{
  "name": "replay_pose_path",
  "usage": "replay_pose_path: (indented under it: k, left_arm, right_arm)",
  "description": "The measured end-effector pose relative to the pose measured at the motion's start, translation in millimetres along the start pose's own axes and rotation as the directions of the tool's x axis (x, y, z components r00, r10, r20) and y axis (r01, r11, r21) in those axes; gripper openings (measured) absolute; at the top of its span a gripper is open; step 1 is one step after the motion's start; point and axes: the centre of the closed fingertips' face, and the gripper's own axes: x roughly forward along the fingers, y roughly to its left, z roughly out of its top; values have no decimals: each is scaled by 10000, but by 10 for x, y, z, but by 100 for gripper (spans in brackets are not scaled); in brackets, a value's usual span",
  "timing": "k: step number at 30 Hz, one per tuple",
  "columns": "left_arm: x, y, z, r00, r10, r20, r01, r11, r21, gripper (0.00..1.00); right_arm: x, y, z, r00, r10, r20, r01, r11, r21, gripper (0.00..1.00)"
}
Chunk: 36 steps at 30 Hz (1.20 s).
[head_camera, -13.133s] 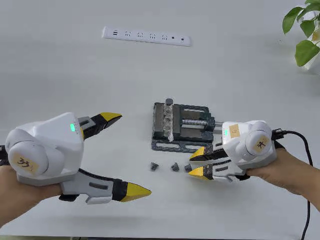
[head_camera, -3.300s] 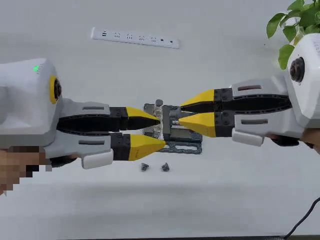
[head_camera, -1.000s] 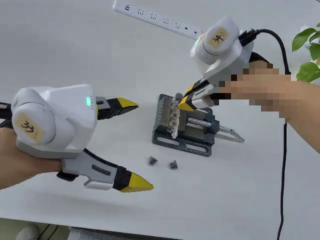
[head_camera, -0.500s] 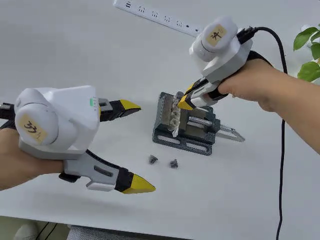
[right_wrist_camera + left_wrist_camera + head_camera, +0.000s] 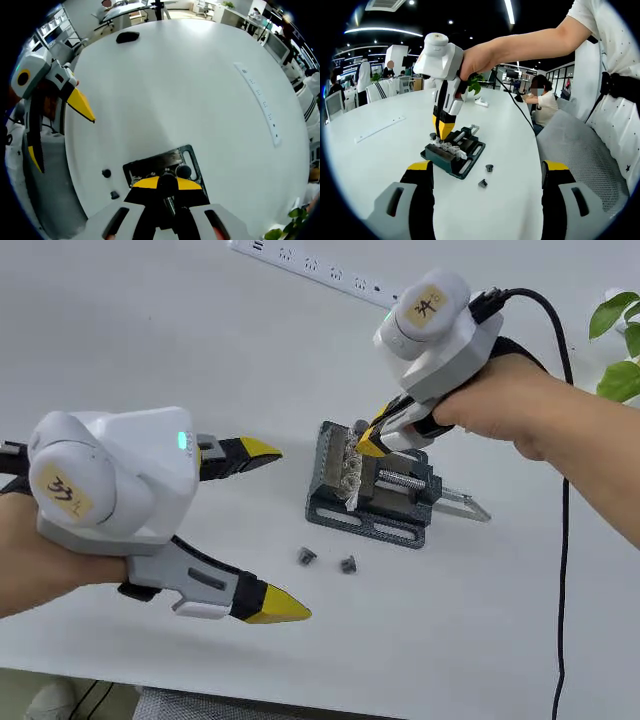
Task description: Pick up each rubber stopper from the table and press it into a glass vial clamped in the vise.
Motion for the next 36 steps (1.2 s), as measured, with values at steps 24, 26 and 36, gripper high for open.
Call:
replay_pose_path:
  k: [24,26,36]
  left_arm:
    - [-7,-14,-49,10000,-41,10,41,9999,-115,87]
    - [-8,-10,-55,10000,-35,17,35,9999,-128,87]
    - [15,-31,-38,10000,-86,40,86,9999,-137,87]
  right_arm:
    - [-6,-10,16,9981,-305,-543,277,9983,-508,5]
    - [-8,-1,16,9985,-267,-482,250,9990,-368,5]
    - [-7,-3,2,9978,-300,-587,269,9982,-529,5]
